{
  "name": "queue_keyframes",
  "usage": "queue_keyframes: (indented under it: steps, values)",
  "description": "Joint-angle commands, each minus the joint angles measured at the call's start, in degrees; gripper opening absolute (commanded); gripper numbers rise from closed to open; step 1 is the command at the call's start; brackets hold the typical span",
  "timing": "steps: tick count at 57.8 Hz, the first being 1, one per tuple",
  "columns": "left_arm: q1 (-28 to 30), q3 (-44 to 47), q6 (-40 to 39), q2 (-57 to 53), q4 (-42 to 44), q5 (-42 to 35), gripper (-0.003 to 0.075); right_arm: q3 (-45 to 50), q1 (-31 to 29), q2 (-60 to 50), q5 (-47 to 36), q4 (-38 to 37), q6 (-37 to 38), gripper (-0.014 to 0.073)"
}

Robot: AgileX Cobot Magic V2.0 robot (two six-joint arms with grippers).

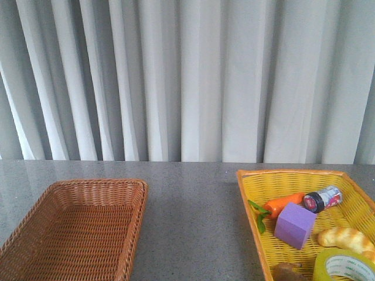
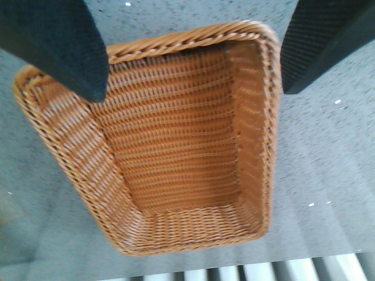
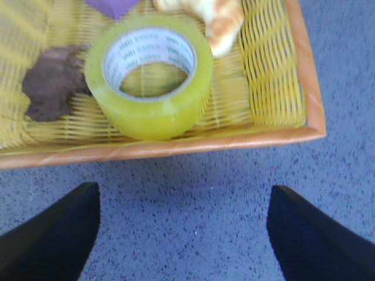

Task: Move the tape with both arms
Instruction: 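Lower the right gripper onto the yellow tape roll in the yellow basket, then close the right gripper on the tape roll's rim and lift it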

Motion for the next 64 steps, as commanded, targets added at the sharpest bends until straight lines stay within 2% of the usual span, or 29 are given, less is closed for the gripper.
queue_keyframes:
  steps: [1,11,18,45,64]
  values:
    - [-3.7,-2.0,2.9,0.2,-1.6,-3.7,0.0578,-5.0,-0.4,4.6,-0.7,-1.7,1.1,0.0554]
    - [-12.0,-2.0,8.1,0.2,-4.5,-3.0,0.0578,-11.7,-0.5,12.7,1.8,-1.6,2.6,0.0554]
    - [-15.2,-1.9,9.3,0.2,-5.9,-3.1,0.0578,-16.4,-0.5,19.0,4.0,-1.3,2.4,0.0554]
    - [-15.7,-1.9,9.3,0.2,-5.9,-3.0,0.0578,-34.4,-0.5,42.3,15.2,-2.3,0.0,0.0548]
    - [-15.7,-1.9,9.3,0.2,-5.9,-3.0,0.0578,-42.7,-0.7,52.5,20.3,-2.7,-3.3,0.0528]
